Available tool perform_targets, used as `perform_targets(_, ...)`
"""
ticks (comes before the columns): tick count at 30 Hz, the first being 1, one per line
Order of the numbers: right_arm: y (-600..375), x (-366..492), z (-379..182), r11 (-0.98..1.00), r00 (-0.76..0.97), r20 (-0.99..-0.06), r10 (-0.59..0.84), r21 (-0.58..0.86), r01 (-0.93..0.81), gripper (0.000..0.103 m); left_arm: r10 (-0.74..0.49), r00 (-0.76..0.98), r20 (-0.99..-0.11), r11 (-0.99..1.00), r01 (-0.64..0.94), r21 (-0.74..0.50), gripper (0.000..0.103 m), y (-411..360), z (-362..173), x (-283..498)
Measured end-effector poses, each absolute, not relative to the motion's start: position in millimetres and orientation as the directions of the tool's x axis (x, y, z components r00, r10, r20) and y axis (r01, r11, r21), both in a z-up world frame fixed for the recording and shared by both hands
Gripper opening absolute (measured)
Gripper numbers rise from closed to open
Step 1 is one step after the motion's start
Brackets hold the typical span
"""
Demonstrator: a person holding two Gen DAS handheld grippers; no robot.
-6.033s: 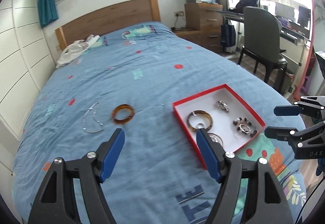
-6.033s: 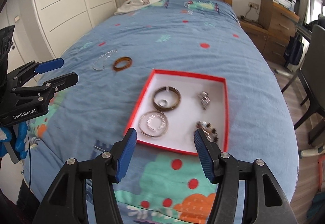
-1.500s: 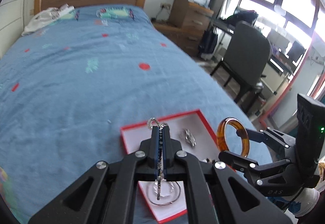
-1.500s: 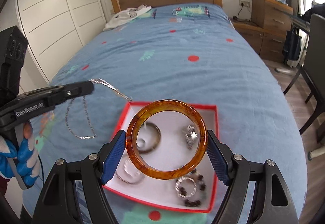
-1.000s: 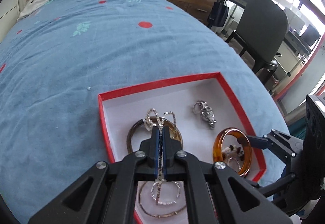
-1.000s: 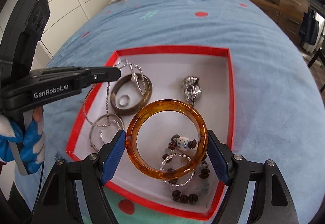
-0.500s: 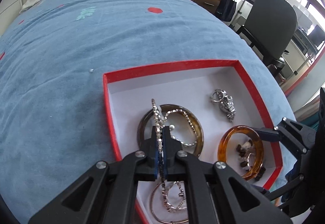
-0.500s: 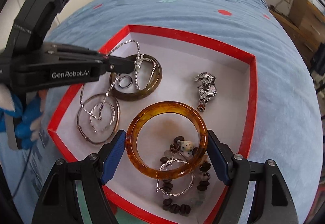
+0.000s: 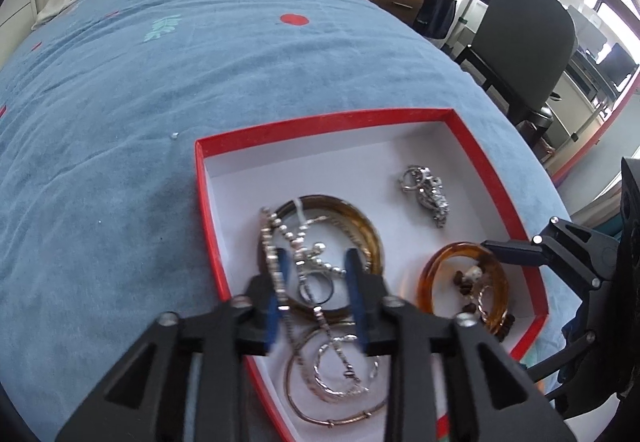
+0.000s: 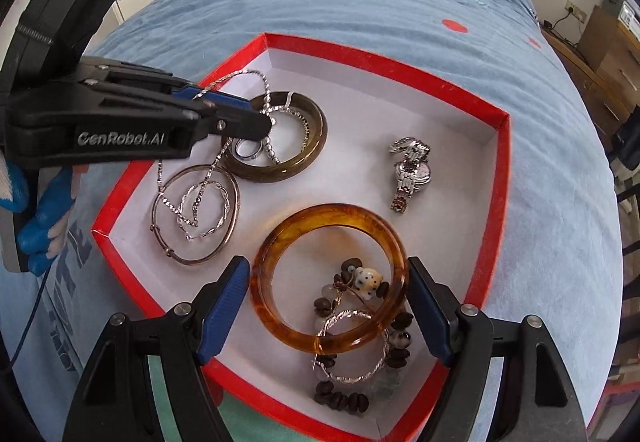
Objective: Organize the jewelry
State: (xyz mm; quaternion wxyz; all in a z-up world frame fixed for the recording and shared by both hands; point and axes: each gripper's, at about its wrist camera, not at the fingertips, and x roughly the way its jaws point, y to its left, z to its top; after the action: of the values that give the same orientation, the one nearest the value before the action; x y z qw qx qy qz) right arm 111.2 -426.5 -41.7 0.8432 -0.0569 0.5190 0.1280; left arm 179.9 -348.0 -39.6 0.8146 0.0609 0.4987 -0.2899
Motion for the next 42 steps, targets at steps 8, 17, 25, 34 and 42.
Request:
perform_targets(8, -439, 97, -22, 0.974, 0.455, -0.879, 0.141, 0.043, -0.220, 0.078, -0.415, 0.347, -0.841, 0.829, 0.525, -0.193, 0.036, -337, -26, 168)
perform_targets(17, -438, 68, 12, 0.990, 0.530, -0.838, 0.133, 0.088, -0.110, 0.084, -0.400, 0.421, -0.814, 0.856, 0.488, -0.168, 0.047, -296, 8, 128)
perform_targets(25, -409, 31, 39, 0.987, 0.602, -0.786, 0.142, 0.162, -0.021, 0.089, -0.330, 0.537, -0.777, 0.905, 0.414, -0.098, 0.059, -242, 39, 78)
perform_targets(34, -359, -8, 77, 0.986, 0.666, -0.737, 0.116, 0.166, 0.012, 0.101, -0.230, 0.651, -0.724, 0.955, 0.296, -0.037, 0.065, -173, 77, 35)
perform_targets(42, -327, -34, 98, 0.983, 0.705, -0.702, 0.100, 0.179, 0.039, 0.102, -0.207, 0.694, -0.689, 0.962, 0.273, -0.013, 0.065, -124, 101, 3)
